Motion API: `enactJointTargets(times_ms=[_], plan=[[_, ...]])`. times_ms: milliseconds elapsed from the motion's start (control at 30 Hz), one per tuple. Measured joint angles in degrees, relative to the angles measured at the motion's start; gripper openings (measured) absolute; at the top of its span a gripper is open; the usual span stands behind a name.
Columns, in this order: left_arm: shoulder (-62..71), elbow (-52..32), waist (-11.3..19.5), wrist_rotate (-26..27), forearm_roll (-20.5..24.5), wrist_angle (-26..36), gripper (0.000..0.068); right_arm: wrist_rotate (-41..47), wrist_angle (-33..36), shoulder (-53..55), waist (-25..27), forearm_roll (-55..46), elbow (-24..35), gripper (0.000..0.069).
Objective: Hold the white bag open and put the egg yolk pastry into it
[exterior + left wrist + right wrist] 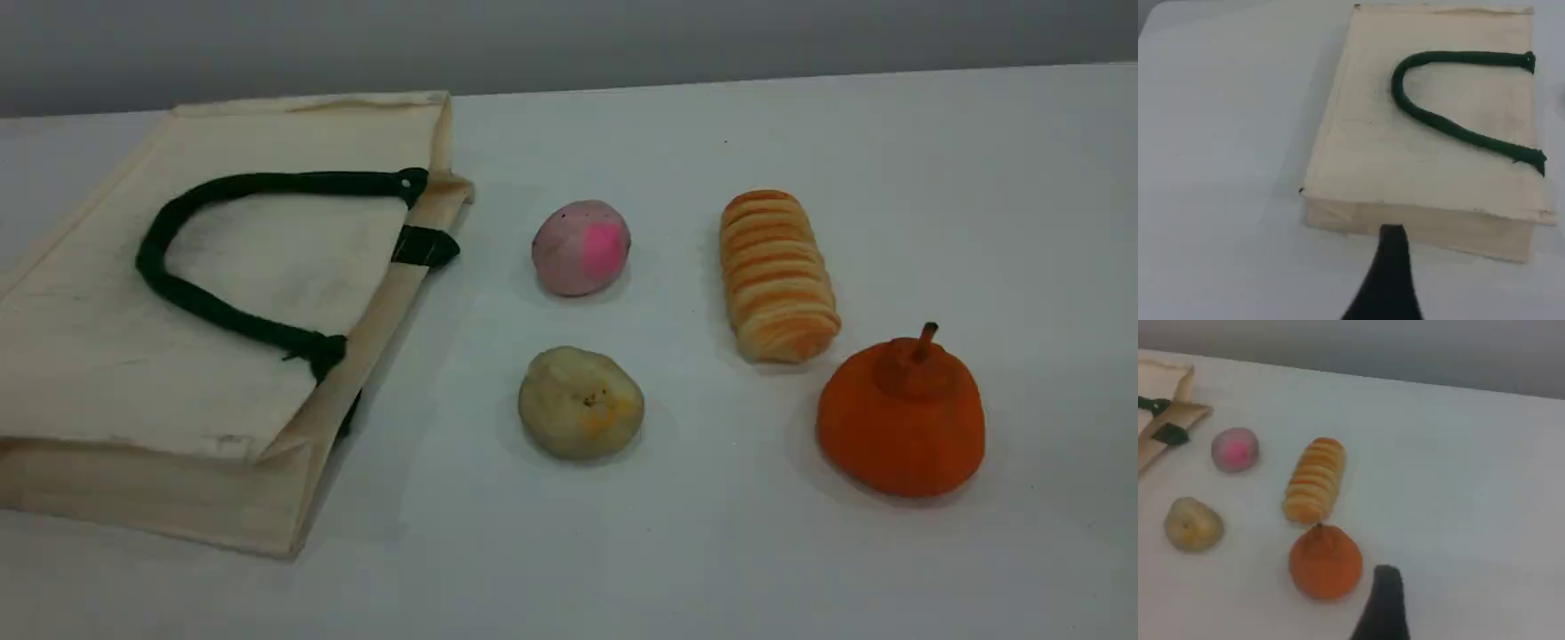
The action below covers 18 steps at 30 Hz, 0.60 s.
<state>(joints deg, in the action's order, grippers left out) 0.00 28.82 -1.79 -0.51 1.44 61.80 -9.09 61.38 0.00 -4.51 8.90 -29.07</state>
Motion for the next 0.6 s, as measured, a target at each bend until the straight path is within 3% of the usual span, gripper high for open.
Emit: enactJointTargets(times_ms=[300,600], plan=[[0.0,0.0,-0.12,0.0,0.0,0.0,0.0581,0.0,0.0,0.0,-0.26,0.0,0.0,0.0575],[0.75,0.0,-2.9,-0.93,0.86,-0.06,0.0581,0.0,0.0,0.0,-2.58,0.0,0.0,0.0575]])
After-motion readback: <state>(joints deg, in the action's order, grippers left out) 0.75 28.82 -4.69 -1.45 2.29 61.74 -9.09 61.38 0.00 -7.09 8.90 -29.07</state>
